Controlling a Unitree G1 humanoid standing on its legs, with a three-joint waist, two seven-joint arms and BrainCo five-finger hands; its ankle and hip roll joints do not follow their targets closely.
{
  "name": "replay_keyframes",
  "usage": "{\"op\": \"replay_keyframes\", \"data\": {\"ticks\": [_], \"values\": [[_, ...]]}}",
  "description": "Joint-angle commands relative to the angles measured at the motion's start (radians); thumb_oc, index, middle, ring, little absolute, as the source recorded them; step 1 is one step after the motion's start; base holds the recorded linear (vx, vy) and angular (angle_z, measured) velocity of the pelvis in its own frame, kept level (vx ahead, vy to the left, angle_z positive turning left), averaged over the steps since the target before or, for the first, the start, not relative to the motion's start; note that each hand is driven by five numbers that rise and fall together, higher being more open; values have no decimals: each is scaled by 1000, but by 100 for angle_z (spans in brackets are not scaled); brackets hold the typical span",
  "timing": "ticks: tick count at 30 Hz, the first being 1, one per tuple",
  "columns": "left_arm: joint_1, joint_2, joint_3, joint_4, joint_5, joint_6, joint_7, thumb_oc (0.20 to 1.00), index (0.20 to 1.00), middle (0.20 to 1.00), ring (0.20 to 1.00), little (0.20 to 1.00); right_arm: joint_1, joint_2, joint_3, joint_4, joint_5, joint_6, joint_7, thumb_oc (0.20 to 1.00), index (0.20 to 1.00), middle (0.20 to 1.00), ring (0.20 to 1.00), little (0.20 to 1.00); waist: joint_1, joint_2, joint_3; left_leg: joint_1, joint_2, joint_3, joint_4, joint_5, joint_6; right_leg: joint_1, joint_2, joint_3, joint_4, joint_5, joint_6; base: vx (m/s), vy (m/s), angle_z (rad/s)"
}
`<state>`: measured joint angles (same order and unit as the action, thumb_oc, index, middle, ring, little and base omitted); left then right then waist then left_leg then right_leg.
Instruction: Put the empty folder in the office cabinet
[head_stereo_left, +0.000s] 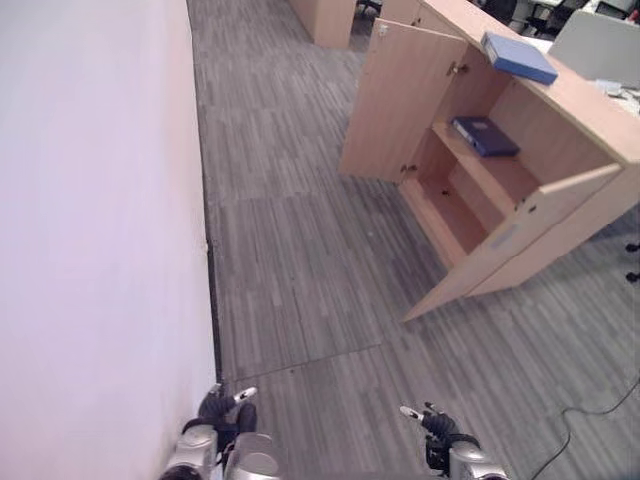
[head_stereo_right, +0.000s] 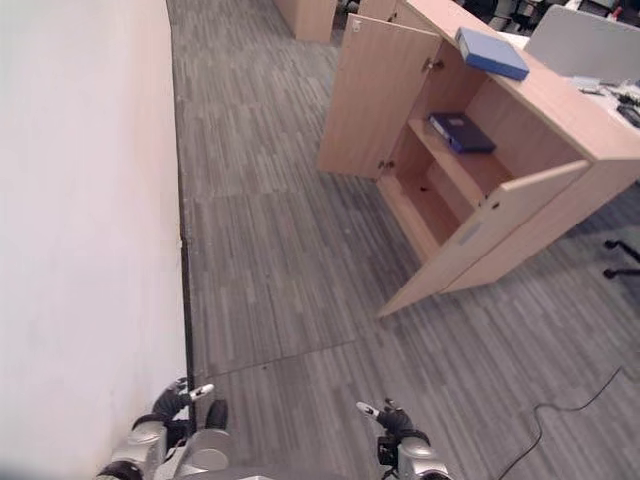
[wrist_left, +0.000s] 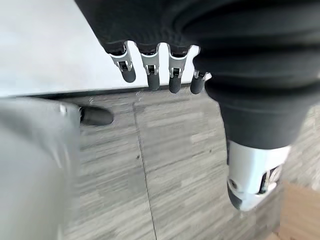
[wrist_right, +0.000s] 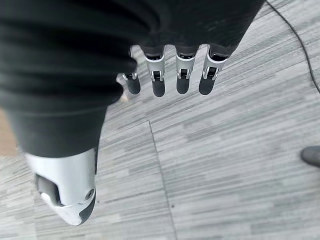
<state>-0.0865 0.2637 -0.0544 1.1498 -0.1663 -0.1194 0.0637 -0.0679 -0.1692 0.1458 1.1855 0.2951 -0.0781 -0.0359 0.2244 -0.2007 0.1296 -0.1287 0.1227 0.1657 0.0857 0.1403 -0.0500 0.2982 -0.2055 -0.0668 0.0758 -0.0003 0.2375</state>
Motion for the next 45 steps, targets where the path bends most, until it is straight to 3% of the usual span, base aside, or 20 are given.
{"op": "replay_keyframes", "data": {"ticks": [1,3,5,6,7,9,10,13,16,20,23,26,29,30,32,34,37,40,42,45], "values": [[39,102,-73,-31,40,-9,-10,1000,1000,1000,1000,1000,3,-117,-24,-38,31,-9,-2,1000,1000,1000,1000,1000,-6,78,-8,-113,-25,-34,-57,7,-8,-105,-23,51,207,148,-5,186,322,70],[33,109,-71,-41,31,-9,-11,1000,1000,1000,1000,1000,-2,-118,-31,-40,37,-10,-2,1000,1000,1000,1000,1000,-15,92,0,-98,-33,-32,-60,-9,6,-140,-17,52,276,189,-4,180,329,89],[24,114,-67,-57,26,-10,-7,1000,1000,1000,1000,1000,-5,-120,-42,-39,49,-14,-5,1000,1000,1000,1000,1000,-39,122,14,-50,-52,-37,-75,-37,28,-196,24,58,369,179,-14,242,371,98],[17,114,-67,-64,22,-10,-6,1000,1000,1000,1000,1000,-4,-118,-50,-38,61,-17,-5,1000,1000,1000,1000,1000,-64,143,22,-8,-66,-55,-94,-49,37,-254,83,75,438,117,-33,434,475,60],[15,112,-57,-71,21,-10,-6,1000,1000,1000,1000,1000,7,-117,-68,-27,80,-17,-4,1000,1000,1000,1000,1000,-116,179,44,70,-86,-97,-130,-59,44,-360,187,84,501,13,-46,346,339,28],[12,110,-56,-75,21,-11,-6,1000,1000,1000,1000,1000,13,-119,-77,-20,88,-18,-7,1000,1000,1000,1000,1000,-134,194,54,104,-90,-115,-145,-68,43,-398,209,67,466,-14,-51,341,165,40],[9,110,-59,-77,23,-11,-6,1000,1000,1000,1000,1000,26,-122,-90,-10,99,-17,-12,1000,1000,1000,1000,1000,-153,196,63,148,-102,-124,-158,-93,40,-414,193,33,357,-39,-71,345,88,61],[6,110,-63,-71,25,-15,-7,1000,1000,1000,1000,1000,34,-124,-99,2,109,-18,-13,1000,1000,1000,1000,1000,-172,195,70,182,-114,-141,-169,-111,38,-429,191,18,270,-38,-83,309,19,47],[-16,96,-81,-70,47,-23,-10,1000,1000,1000,1000,1000,81,-123,-143,37,137,-13,-15,1000,1000,1000,1000,1000,-262,197,85,303,-150,-224,-173,-202,40,-571,181,90,-22,100,-49,591,-15,69],[-9,87,-79,-72,59,-26,-5,1000,1000,1000,1000,1000,98,-123,-150,58,118,-3,-16,1000,1000,1000,1000,1000,-299,220,87,363,-135,-241,-173,-255,32,-625,178,70,-98,131,-28,391,-24,1],[-2,72,-92,-63,76,-34,-7,1000,1000,1000,1000,1000,138,-132,-172,74,113,1,-9,1000,1000,1000,1000,1000,-344,201,53,440,-155,-274,-173,-325,23,-598,141,62,-125,192,-30,460,-54,11],[-5,59,-105,-58,86,-34,-10,1000,1000,1000,1000,1000,150,-148,-189,99,120,5,-5,1000,1000,1000,1000,1000,-370,213,25,473,-130,-282,-173,-352,7,-568,136,76,-132,220,-35,457,-98,28],[-9,47,-117,-62,64,-35,-7,1000,1000,1000,1000,1000,164,-167,-202,114,145,3,3,1000,1000,1000,1000,1000,-404,261,4,481,-34,-282,-137,-236,-58,-544,177,67,-86,186,-81,468,-194,34],[-12,46,-118,-69,52,-37,-10,1000,1000,1000,1000,1000,160,-172,-202,119,149,3,4,1000,1000,1000,1000,1000,-399,275,7,458,-14,-253,-55,-189,-78,-512,187,49,-86,160,-91,323,-171,28],[-15,51,-125,-96,29,-34,-15,1000,1000,1000,1000,1000,141,-186,-205,111,159,5,0,1000,1000,1000,1000,1000,-385,253,37,336,-28,-221,222,-70,-122,-444,177,30,-90,132,-121,284,-220,31],[-15,56,-123,-108,19,-31,-8,1000,1000,1000,1000,1000,127,-190,-195,102,166,4,-2,1000,1000,1000,1000,1000,-359,212,56,254,-36,-173,414,-46,-104,-383,165,38,-100,101,-146,317,-260,-6],[-17,49,-121,-108,13,-30,-5,1000,1000,1000,1000,1000,113,-197,-190,92,171,11,-6,1000,1000,1000,1000,1000,-321,182,69,150,-22,-94,474,-67,-61,-296,158,89,-111,53,-168,374,-119,-41],[-5,37,-128,-113,12,-28,-15,1000,1000,1000,1000,1000,113,-197,-193,76,187,7,-6,1000,1000,1000,1000,1000,-281,172,81,47,-42,-85,356,-106,-38,-214,161,154,-133,25,-164,442,47,-67],[3,31,-136,-113,19,-28,-15,1000,1000,1000,1000,1000,117,-192,-184,58,188,-1,-5,1000,1000,1000,1000,1000,-252,181,85,8,-60,-115,173,-98,-30,-168,179,198,-142,-5,-159,455,115,-94],[22,24,-136,-104,24,-28,-16,1000,1000,1000,1000,1000,115,-190,-165,57,177,-6,-10,1000,1000,1000,1000,1000,-202,212,80,-47,-87,-242,-70,-1,-40,-96,224,276,-132,-64,-173,522,83,-123]]}}
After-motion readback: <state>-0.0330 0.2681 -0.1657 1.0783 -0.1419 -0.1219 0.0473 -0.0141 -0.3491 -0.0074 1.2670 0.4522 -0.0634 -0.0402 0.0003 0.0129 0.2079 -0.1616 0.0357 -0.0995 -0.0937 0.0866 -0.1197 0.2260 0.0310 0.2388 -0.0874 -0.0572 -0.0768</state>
